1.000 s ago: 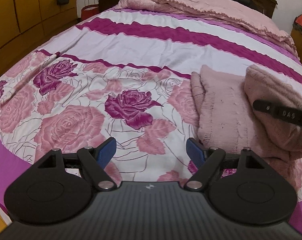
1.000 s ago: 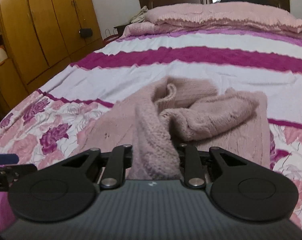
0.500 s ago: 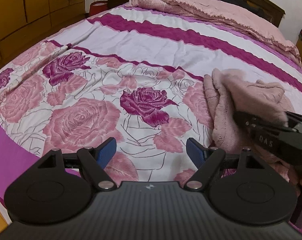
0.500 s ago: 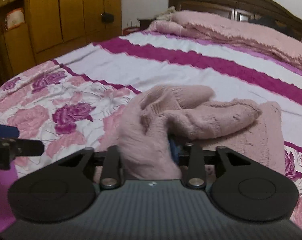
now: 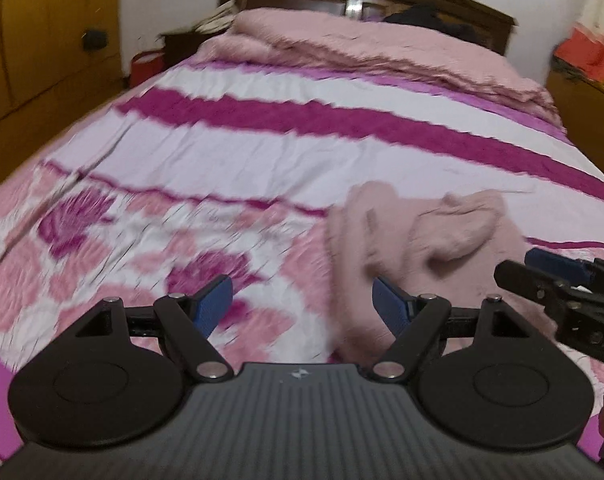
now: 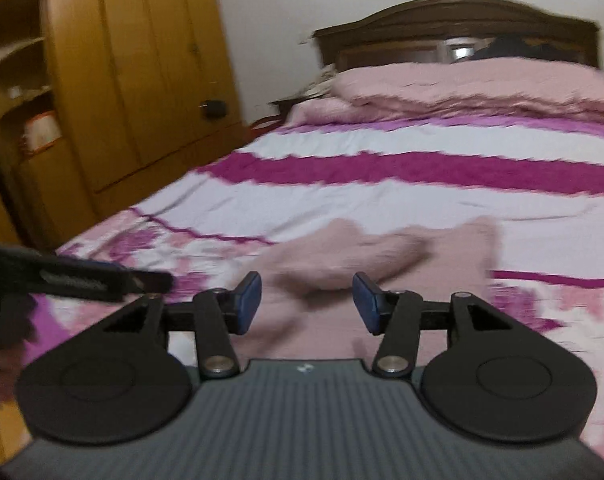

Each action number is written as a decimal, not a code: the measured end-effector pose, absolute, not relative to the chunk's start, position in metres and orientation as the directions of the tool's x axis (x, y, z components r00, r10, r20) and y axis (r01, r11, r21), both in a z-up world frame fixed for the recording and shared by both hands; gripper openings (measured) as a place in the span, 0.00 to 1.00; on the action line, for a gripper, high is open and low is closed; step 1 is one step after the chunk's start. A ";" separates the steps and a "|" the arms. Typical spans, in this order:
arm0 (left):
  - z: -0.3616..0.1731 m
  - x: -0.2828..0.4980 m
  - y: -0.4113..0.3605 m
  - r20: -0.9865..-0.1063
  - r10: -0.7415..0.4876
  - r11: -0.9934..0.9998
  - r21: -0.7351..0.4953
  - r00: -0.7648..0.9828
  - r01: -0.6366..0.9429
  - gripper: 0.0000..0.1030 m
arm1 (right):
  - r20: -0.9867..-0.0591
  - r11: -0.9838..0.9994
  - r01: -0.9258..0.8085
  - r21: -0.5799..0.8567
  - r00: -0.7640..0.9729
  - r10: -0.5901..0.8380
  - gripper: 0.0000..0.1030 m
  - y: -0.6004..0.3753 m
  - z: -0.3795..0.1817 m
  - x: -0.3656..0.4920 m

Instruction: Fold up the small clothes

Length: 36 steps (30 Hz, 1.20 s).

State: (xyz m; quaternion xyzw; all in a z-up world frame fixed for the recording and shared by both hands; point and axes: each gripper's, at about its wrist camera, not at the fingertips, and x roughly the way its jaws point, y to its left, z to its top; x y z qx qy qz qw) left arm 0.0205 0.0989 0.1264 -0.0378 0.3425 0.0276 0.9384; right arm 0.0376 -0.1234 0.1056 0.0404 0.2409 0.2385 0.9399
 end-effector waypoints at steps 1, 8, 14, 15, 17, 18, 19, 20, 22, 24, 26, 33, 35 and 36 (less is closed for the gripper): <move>0.130 0.023 0.091 -0.638 0.014 0.997 -0.045 0.770 -0.056 0.80 | -0.440 0.902 -0.394 0.178 0.788 0.431 0.52 -0.132 0.103 0.039; 0.130 0.054 0.033 -0.608 -0.064 0.995 0.023 0.791 0.098 0.80 | -0.485 0.944 -0.190 0.269 0.820 0.303 0.52 -0.184 0.083 0.060; 0.100 0.087 0.000 -0.610 -0.174 0.967 0.044 0.773 0.252 0.80 | -0.494 0.947 -0.141 0.289 0.825 0.274 0.52 -0.200 0.070 0.063; 0.095 0.093 -0.004 -0.611 -0.187 0.962 0.044 0.769 0.269 0.80 | -0.496 0.946 -0.137 0.294 0.824 0.274 0.52 -0.202 0.067 0.063; 0.085 0.105 -0.009 -0.611 -0.191 0.959 0.050 0.768 0.279 0.80 | -0.502 0.945 -0.134 0.299 0.820 0.275 0.52 -0.203 0.063 0.063; 0.081 0.110 -0.010 -0.608 -0.187 0.960 0.054 0.772 0.275 0.80 | -0.504 0.945 -0.134 0.299 0.818 0.276 0.52 -0.204 0.061 0.063; 0.077 0.115 -0.011 -0.605 -0.182 0.961 0.057 0.775 0.270 0.79 | -0.507 0.945 -0.134 0.299 0.817 0.276 0.52 -0.204 0.059 0.062; 0.074 0.119 -0.011 -0.606 -0.178 0.962 0.059 0.776 0.266 0.77 | -0.508 0.944 -0.133 0.301 0.816 0.277 0.52 -0.207 0.058 0.062; 0.068 0.126 -0.011 -0.612 -0.185 0.959 0.057 0.769 0.277 0.71 | -0.508 0.943 -0.130 0.307 0.815 0.278 0.52 -0.209 0.056 0.063; 0.063 0.131 -0.011 -0.610 -0.191 0.958 0.057 0.769 0.283 0.69 | -0.508 0.941 -0.127 0.313 0.815 0.279 0.52 -0.210 0.055 0.064; 0.060 0.135 -0.010 -0.602 -0.189 0.958 0.059 0.776 0.280 0.41 | -0.506 0.940 -0.123 0.318 0.817 0.278 0.52 -0.211 0.053 0.064; 0.079 0.147 0.021 -0.544 -0.148 0.986 -0.018 0.826 0.165 0.11 | -0.495 0.937 -0.120 0.328 0.823 0.279 0.52 -0.212 0.053 0.066; 0.079 0.161 0.039 -0.548 -0.119 0.993 -0.045 0.828 0.113 0.11 | -0.488 0.933 -0.124 0.337 0.825 0.286 0.52 -0.211 0.054 0.067; 0.075 0.169 0.049 -0.560 -0.109 0.994 -0.076 0.821 0.080 0.11 | -0.485 0.931 -0.129 0.343 0.824 0.292 0.52 -0.210 0.054 0.067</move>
